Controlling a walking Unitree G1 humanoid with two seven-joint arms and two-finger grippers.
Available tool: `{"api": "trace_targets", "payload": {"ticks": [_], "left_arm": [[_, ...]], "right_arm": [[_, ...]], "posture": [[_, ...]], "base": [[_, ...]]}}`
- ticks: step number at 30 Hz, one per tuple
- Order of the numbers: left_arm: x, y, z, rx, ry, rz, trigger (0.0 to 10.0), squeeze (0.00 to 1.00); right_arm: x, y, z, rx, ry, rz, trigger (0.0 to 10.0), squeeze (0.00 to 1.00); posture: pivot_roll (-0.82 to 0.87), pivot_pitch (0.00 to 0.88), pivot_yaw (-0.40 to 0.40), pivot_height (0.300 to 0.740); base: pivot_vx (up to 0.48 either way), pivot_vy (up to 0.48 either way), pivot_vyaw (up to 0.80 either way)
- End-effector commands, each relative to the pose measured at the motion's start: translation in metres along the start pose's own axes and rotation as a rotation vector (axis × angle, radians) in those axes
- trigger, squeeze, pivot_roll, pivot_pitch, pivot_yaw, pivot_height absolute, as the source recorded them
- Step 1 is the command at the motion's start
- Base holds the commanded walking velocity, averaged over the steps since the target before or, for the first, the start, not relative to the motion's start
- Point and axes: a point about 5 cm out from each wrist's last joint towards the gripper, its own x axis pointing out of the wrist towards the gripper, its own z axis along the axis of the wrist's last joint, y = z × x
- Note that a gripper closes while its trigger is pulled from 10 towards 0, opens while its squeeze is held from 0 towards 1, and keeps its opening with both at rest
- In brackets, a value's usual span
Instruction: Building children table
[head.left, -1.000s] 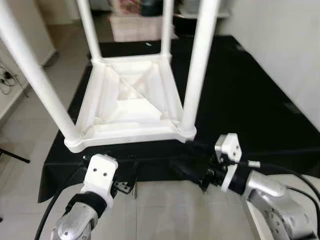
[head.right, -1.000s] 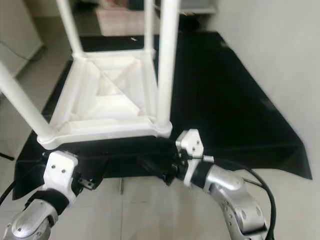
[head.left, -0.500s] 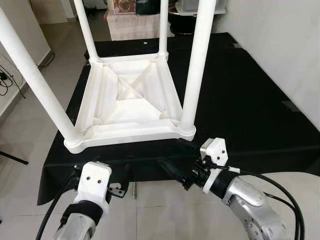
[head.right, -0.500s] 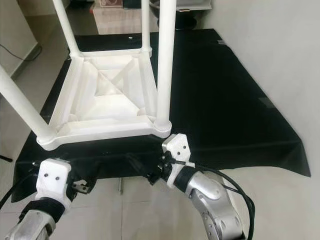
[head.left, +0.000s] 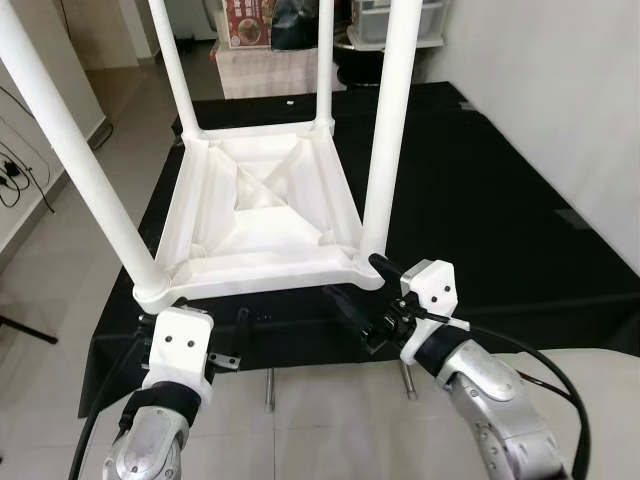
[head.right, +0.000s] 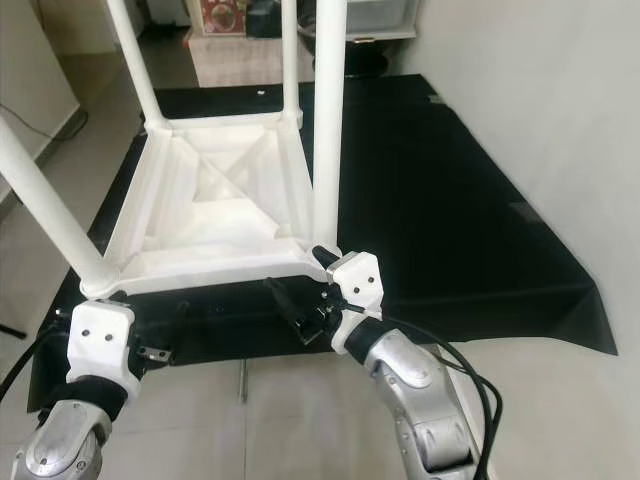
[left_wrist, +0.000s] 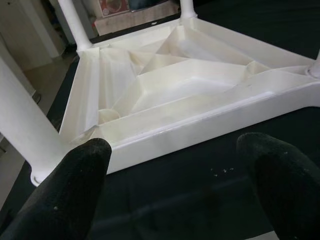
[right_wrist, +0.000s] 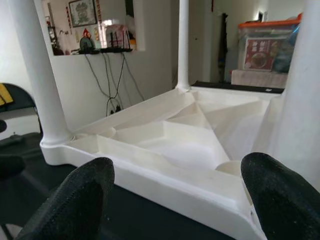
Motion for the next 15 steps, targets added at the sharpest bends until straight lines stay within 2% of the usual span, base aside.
{"api": "trace_targets", "payload": {"ticks": [1,6,10,15], "left_arm": [[0.0,0.002,-0.001,0.006,-0.005,0.018,10.0,0.0],[0.002,0.002,-0.001,0.033,-0.015,0.006,10.0,0.0],[0.011,0.006,0.001,0.04,-0.034,0.013,10.0,0.0],[0.017,0.009,0.002,0.032,-0.047,0.032,10.0,0.0]], "right_arm": [[0.002,0.001,-0.002,-0.007,0.0,-0.006,10.0,0.0],[0.003,-0.003,-0.002,-0.009,-0.002,-0.048,10.0,0.0],[0.01,-0.019,0.003,-0.017,-0.035,-0.135,10.0,0.0],[0.017,-0.032,0.019,-0.059,-0.08,-0.176,10.0,0.0]], "posture": [[-0.01,0.058,0.022,0.74],[-0.01,0.052,0.017,0.74],[-0.01,0.043,0.022,0.74],[-0.01,0.035,0.024,0.74]], "base": [[0.0,0.0,0.0],[0.0,0.0,0.0],[0.0,0.0,0.0],[0.0,0.0,0.0]]}}
